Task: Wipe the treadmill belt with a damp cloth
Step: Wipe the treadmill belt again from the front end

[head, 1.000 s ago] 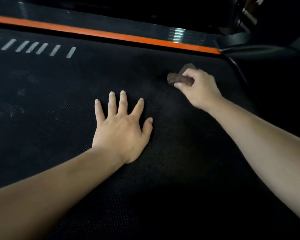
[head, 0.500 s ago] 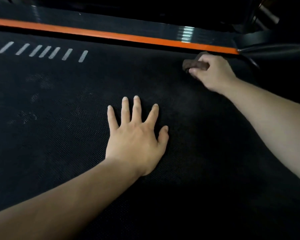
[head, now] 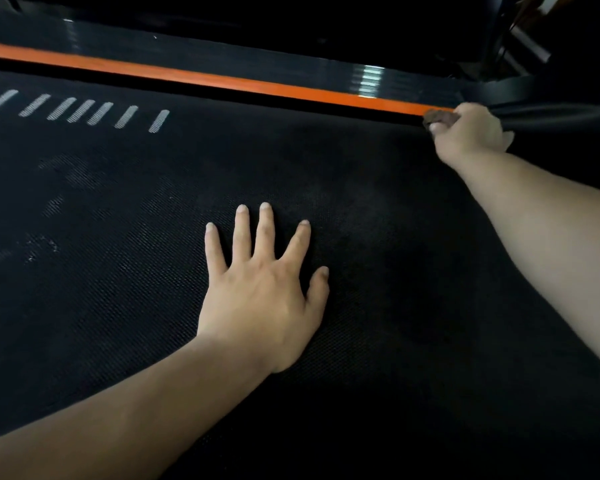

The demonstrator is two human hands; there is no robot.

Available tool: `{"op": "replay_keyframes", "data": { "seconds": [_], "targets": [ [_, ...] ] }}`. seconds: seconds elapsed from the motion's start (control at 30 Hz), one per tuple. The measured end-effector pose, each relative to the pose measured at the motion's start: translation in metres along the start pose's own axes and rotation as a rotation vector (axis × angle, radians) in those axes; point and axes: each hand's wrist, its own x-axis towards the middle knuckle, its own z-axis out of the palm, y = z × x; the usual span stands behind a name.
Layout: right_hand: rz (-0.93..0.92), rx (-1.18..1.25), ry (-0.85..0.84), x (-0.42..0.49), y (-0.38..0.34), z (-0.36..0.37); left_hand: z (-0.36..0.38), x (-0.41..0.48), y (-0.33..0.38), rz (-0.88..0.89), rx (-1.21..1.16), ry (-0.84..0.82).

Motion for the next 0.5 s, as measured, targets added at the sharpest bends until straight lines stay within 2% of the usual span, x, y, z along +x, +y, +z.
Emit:
{"op": "replay_keyframes", "data": {
  "seconds": [0.07, 0.17, 0.23, 0.27, 0.33, 0.4, 0.5],
  "targets": [
    [-0.035, 0.020, -0.044, -0.004, 0.002, 0.002, 0.000, 0.000, 0.000, -0.004, -0.001, -0.003],
    [-0.209, 0.070, -0.136, -0.023, 0.009, 0.005, -0.001, 0.000, 0.000, -0.001, -0.004, -0.003],
    [-0.291, -0.022, -0.111, -0.024, 0.013, 0.002, -0.001, 0.000, 0.000, -0.008, -0.008, 0.000],
    [-0.278, -0.092, -0.071, -0.016, 0.017, 0.000, -0.001, 0.001, 0.000, -0.006, -0.006, -0.003],
    [-0.135, -0.190, -0.004, 0.001, 0.028, -0.007, -0.001, 0.000, 0.000, -0.003, 0.000, -0.012],
    [0.004, -0.180, 0.026, 0.008, 0.033, -0.012, -0.001, 0.001, 0.000, -0.007, -0.002, -0.008],
    [-0.069, -0.124, -0.004, -0.007, 0.035, -0.006, -0.001, 0.001, 0.000, -0.004, -0.001, -0.013]
  ]
}}
